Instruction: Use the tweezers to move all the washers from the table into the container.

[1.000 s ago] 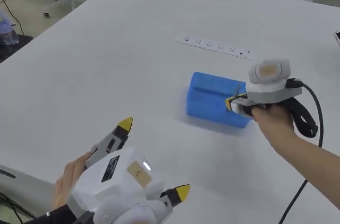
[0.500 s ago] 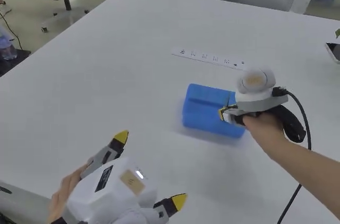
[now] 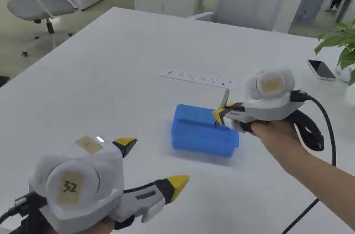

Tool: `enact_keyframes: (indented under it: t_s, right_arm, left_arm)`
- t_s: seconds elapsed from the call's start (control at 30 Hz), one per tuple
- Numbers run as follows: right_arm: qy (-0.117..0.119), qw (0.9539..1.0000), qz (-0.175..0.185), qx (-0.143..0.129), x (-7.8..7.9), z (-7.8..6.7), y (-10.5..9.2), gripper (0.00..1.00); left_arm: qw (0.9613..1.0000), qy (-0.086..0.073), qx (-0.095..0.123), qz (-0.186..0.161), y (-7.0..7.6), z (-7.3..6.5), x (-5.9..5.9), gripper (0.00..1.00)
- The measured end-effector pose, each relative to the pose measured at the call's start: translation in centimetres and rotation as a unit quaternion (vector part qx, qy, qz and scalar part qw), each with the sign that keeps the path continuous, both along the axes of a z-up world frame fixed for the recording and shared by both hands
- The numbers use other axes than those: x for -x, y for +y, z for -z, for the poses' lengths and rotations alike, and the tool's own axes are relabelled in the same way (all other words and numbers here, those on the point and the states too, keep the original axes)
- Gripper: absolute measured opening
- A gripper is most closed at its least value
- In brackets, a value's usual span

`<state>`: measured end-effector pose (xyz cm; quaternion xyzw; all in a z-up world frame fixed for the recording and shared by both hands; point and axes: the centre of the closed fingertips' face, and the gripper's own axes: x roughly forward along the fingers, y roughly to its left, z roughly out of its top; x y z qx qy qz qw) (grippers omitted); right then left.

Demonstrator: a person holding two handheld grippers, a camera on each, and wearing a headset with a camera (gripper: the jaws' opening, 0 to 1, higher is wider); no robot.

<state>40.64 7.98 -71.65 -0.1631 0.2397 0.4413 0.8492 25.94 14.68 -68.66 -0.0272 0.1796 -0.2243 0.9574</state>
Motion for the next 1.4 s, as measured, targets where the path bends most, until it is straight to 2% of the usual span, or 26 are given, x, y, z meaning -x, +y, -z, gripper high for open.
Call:
enact_keyframes:
  t_s: [0.1, 0.17, 0.2, 0.23, 0.27, 0.33, 0.43, 0.47, 0.5, 0.53, 0.6, 0.67, 0.7, 0.77, 0.83, 0.87, 0.93, 1.0, 1.03, 1.07, 1.1, 1.2, 1.23, 1.27, 1.33, 1.4]
  right_arm:
    - [0.0, 0.9998, -0.018, -0.01, 1.9, -1.1, 0.0, 0.03]
    - [0.0, 0.9992, -0.034, -0.02, 3.5, -1.8, 0.1, 0.03]
    - [0.002, 0.999, -0.038, -0.023, 4.0, -2.0, 0.1, 0.03]
    - [0.005, 0.9985, -0.045, -0.029, 5.0, -2.3, 0.1, 0.03]
    - [0.008, 0.9981, -0.05, -0.034, 5.7, -2.5, 0.0, 0.03]
    - [0.015, 0.9973, -0.058, -0.043, 7.1, -2.9, -0.1, 0.03]
    - [0.024, 0.9955, -0.076, -0.051, 8.8, -3.4, -0.3, 0.03]
    - [0.028, 0.995, -0.079, -0.053, 9.2, -3.5, -0.4, 0.03]
    - [0.035, 0.9941, -0.087, -0.055, 9.8, -3.7, -0.5, 0.03]
    - [0.039, 0.9932, -0.095, -0.056, 10.3, -3.9, -0.6, 0.03]
    - [0.039, 0.992, -0.104, -0.06, 11.0, -4.2, -0.8, 0.04]
    - [0.049, 0.9883, -0.12, -0.081, 12.1, -4.8, -0.6, 0.04]
    - [0.066, 0.9852, -0.123, -0.099, 12.7, -5.2, -0.5, 0.04]
    - [0.082, 0.9808, -0.135, -0.114, 13.5, -5.6, -0.4, 0.04]
    - [0.089, 0.9772, -0.153, -0.118, 14.4, -5.8, -0.3, 0.04]
    - [0.093, 0.9753, -0.161, -0.12, 14.9, -5.9, -0.2, 0.04]
    - [0.091, 0.9724, -0.177, -0.121, 15.7, -6.4, 0.0, 0.04]
    - [0.093, 0.9698, -0.188, -0.124, 16.5, -6.7, 0.3, 0.04]
    - [0.093, 0.9691, -0.192, -0.125, 16.8, -6.8, 0.3, 0.04]
    - [0.093, 0.968, -0.198, -0.124, 17.0, -6.8, 0.4, 0.04]
    - [0.092, 0.9666, -0.207, -0.12, 17.4, -6.8, 0.5, 0.04]
    - [0.097, 0.9631, -0.226, -0.109, 18.2, -6.5, 0.7, 0.04]
    - [0.099, 0.9624, -0.23, -0.105, 18.4, -6.4, 0.8, 0.04]
    - [0.099, 0.962, -0.233, -0.102, 18.5, -6.3, 0.8, 0.03]
    - [0.096, 0.9613, -0.241, -0.092, 18.6, -6.0, 0.9, 0.03]
    - [0.099, 0.9595, -0.248, -0.089, 18.8, -5.9, 0.9, 0.03]
  left_arm:
    - [0.998, 0.009, 0.062, 0.008, -0.2, -1.7, -0.6, 0.65]
    - [0.9948, 0.013, 0.099, 0.021, -0.5, -3.2, -0.8, 0.59]
    - [0.9921, 0.021, 0.116, 0.044, -1.0, -4.0, -0.6, 0.53]
    - [0.9906, 0.025, 0.124, 0.051, -1.1, -4.5, -0.7, 0.49]
    - [0.9896, 0.023, 0.13, 0.056, -1.2, -5.1, -0.8, 0.47]
    - [0.9859, 0.023, 0.14, 0.088, -1.7, -6.2, -0.9, 0.46]
    - [0.9736, 0.035, 0.177, 0.141, -2.7, -8.0, -0.5, 0.36]
    - [0.9705, 0.037, 0.188, 0.147, -2.9, -8.4, -0.5, 0.32]
    - [0.9658, 0.035, 0.199, 0.162, -3.2, -9.1, -0.5, 0.28]
    - [0.9632, 0.035, 0.204, 0.172, -3.4, -9.4, -0.4, 0.27]
    - [0.9625, 0.033, 0.201, 0.179, -3.7, -9.6, -0.7, 0.3]
    - [0.9603, 0.032, 0.192, 0.2, -4.3, -9.9, -0.7, 0.28]
    - [0.9577, 0.033, 0.188, 0.215, -4.8, -10.1, -0.5, 0.25]
    - [0.9512, 0.045, 0.191, 0.238, -5.6, -10.3, -0.1, 0.21]
    - [0.9429, 0.047, 0.201, 0.261, -6.5, -10.9, 0.3, 0.21]
    - [0.9372, 0.054, 0.215, 0.269, -6.8, -11.2, 0.4, 0.2]
    - [0.9339, 0.056, 0.222, 0.275, -7.1, -11.4, 0.4, 0.19]
    - [0.9267, 0.058, 0.234, 0.288, -7.4, -11.8, 0.6, 0.17]
    - [0.9251, 0.061, 0.236, 0.291, -7.5, -11.8, 0.6, 0.18]
    - [0.9239, 0.064, 0.234, 0.296, -7.6, -11.6, 0.6, 0.18]
    - [0.9191, 0.069, 0.224, 0.317, -7.9, -11.4, 1.2, 0.18]
    - [0.917, 0.072, 0.202, 0.337, -8.5, -10.9, 1.6, 0.19]
    - [0.9138, 0.076, 0.189, 0.351, -8.9, -10.5, 2.1, 0.2]
    - [0.9128, 0.081, 0.184, 0.356, -9.1, -10.2, 2.2, 0.22]
    - [0.9071, 0.088, 0.172, 0.374, -9.6, -9.7, 2.7, 0.2]
    - [0.9056, 0.09, 0.169, 0.379, -9.9, -9.3, 2.8, 0.19]
